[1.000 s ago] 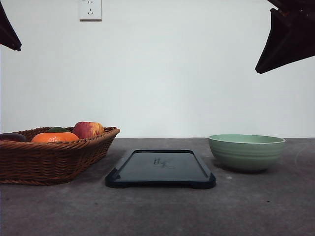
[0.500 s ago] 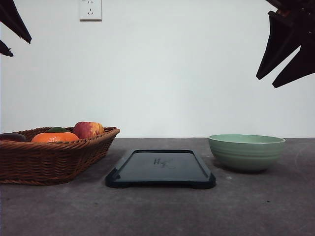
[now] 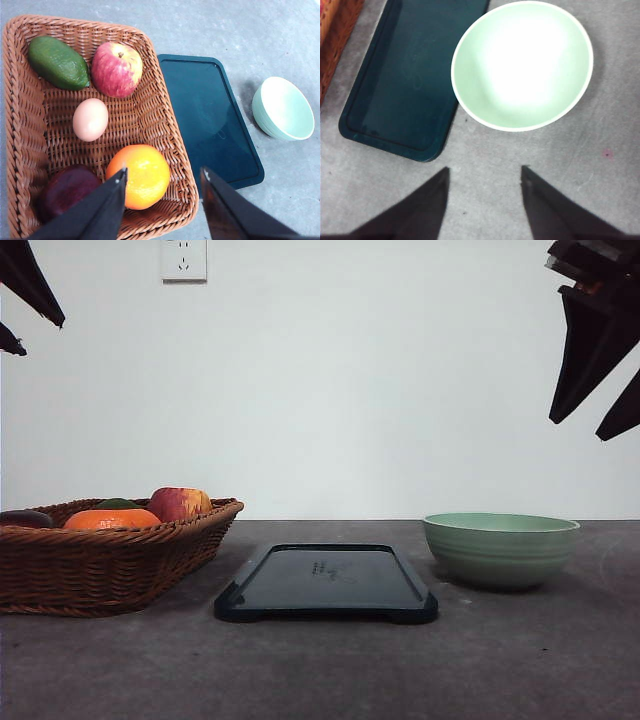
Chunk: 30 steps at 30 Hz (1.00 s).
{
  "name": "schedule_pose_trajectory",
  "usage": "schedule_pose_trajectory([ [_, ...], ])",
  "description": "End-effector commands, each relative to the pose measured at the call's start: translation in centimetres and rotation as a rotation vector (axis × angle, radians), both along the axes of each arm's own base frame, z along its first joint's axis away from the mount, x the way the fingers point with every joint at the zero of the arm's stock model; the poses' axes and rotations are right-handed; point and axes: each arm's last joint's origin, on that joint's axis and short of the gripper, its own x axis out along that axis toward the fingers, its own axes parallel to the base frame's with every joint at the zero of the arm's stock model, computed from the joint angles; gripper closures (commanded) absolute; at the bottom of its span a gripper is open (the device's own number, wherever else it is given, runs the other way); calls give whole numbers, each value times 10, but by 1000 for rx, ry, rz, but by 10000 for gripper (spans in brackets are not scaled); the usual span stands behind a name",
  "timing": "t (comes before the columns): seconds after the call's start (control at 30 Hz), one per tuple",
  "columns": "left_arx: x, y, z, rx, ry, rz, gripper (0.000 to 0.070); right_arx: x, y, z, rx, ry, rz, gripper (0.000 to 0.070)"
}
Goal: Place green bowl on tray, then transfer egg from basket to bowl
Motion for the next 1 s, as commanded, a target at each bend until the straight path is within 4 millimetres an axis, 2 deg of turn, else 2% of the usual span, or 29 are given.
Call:
schedule_pose_trajectory([
  [0.0,2,-1,7,-6,-23,-5,415,5,0,3,5,-1,-19,389],
  [0.17,2,-1,7,-8,-20,-4,420,14,-5,-3,-11,55,-48,389],
  [0.33,2,-1,7,-8,-20,-3,420,32,-8,-9,-32,103,-66,390],
  [0.83,2,-1,6,-7,-20,-4,420,112,-9,-26,-123,184,-96,394],
  [0.97,2,-1,6,-7,-20,-4,420,128,-10,-31,-133,195,-100,434],
])
